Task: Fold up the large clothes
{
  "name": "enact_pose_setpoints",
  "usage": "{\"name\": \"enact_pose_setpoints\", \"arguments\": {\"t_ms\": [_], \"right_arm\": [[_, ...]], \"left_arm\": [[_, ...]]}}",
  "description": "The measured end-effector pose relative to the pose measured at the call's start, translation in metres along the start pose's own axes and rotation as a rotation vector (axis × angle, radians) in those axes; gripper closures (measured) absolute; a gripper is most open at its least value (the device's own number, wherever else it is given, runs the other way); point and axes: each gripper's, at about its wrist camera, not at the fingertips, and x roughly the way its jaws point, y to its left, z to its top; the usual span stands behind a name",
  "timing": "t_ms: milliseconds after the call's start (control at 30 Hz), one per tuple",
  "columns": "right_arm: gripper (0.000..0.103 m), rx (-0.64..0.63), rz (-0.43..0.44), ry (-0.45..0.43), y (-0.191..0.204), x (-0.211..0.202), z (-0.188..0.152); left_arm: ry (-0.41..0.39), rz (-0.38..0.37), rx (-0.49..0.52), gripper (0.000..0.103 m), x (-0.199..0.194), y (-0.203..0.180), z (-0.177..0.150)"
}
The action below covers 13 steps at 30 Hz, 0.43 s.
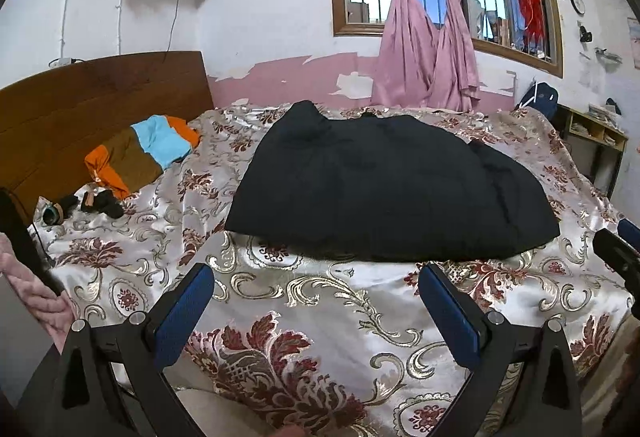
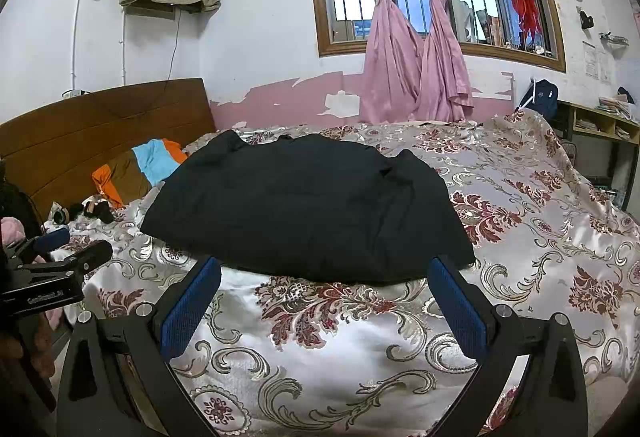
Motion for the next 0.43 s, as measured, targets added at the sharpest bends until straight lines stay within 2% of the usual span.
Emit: {"name": "enact_pose_setpoints", "arguments": {"t_ms": [433], "right_arm": [[0.002,0.002,-0.001,0.0,0.0009,0.0,0.0003]], "left_arm": [[-0.011,0.005,0.006,0.0,0.0027,0.0035,0.0007]]}}
